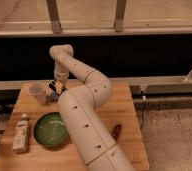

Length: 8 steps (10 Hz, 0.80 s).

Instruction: Place the eraser on the white sponge

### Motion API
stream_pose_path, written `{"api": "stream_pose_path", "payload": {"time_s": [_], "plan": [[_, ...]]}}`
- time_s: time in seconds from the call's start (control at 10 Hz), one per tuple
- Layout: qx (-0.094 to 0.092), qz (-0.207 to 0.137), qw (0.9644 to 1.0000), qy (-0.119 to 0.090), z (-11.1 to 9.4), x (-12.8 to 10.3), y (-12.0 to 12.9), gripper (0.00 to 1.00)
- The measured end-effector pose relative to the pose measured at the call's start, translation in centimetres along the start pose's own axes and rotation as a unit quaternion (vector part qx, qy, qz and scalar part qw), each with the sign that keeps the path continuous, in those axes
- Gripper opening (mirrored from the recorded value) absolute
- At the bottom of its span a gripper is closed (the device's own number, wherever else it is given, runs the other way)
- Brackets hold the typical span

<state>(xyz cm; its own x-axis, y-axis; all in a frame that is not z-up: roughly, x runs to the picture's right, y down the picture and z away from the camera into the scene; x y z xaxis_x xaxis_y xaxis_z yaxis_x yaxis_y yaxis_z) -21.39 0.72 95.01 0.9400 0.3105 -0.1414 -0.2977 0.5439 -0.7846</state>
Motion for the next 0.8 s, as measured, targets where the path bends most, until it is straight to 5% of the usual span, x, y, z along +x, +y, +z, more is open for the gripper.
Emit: {"api": "stream_pose_path", "payload": {"time_s": [0.5, 0.8], "plan": [[-0.003, -0.003, 1.0000, 0.000, 0.30, -0.15, 0.03, 0.02], [-0.003, -0.003, 1.0000, 0.000, 0.29, -0.15, 0.03, 0.27]]}}
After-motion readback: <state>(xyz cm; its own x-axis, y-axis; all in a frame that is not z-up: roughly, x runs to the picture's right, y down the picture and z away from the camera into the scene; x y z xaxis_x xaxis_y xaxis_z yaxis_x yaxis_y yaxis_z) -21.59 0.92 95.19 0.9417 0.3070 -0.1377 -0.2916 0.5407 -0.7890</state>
